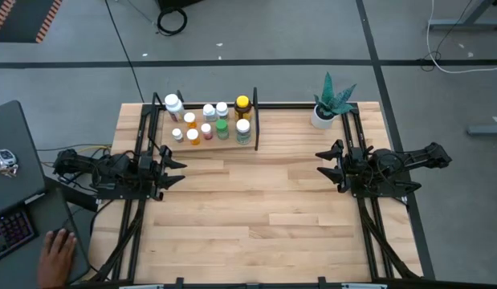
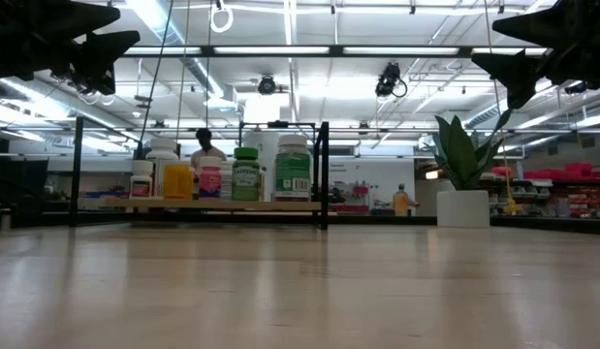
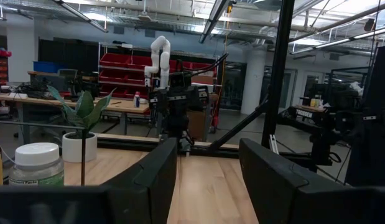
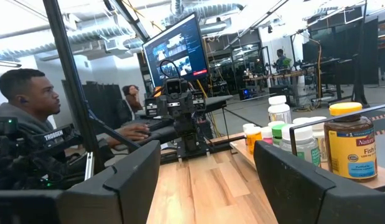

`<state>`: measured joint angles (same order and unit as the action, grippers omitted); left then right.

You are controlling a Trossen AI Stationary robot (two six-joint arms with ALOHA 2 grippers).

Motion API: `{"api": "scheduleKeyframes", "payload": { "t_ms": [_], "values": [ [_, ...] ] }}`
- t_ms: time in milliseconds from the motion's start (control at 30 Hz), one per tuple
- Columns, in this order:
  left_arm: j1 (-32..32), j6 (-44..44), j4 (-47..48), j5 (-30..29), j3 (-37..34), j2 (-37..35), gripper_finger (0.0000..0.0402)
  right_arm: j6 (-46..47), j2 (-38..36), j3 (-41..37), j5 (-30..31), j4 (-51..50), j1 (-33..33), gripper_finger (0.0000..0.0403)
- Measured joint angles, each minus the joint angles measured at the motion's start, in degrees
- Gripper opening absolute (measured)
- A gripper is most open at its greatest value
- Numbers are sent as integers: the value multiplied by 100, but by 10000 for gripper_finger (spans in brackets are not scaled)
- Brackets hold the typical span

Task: Pick and place medicine bottles onto shelf by color
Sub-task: Return to Home Position

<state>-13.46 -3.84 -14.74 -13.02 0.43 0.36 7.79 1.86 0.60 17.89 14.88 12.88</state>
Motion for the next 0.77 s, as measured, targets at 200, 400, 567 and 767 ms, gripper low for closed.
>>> {"api": "scheduleKeyframes", "payload": {
  "t_ms": [200, 400, 567, 767],
  "values": [
    [0, 3, -1, 1, 0, 0, 180, 0, 0, 0, -2, -1, 0, 266],
    [0, 2, 0, 0, 0, 0, 185, 0, 0, 0, -2, 0, 0, 266],
    [0, 0, 0, 0, 0, 0, 182, 0, -1, 0, -1, 0, 0, 266],
    [0, 2, -1, 0, 0, 0, 179, 0, -1, 0, -1, -1, 1, 266]
  ]
}}
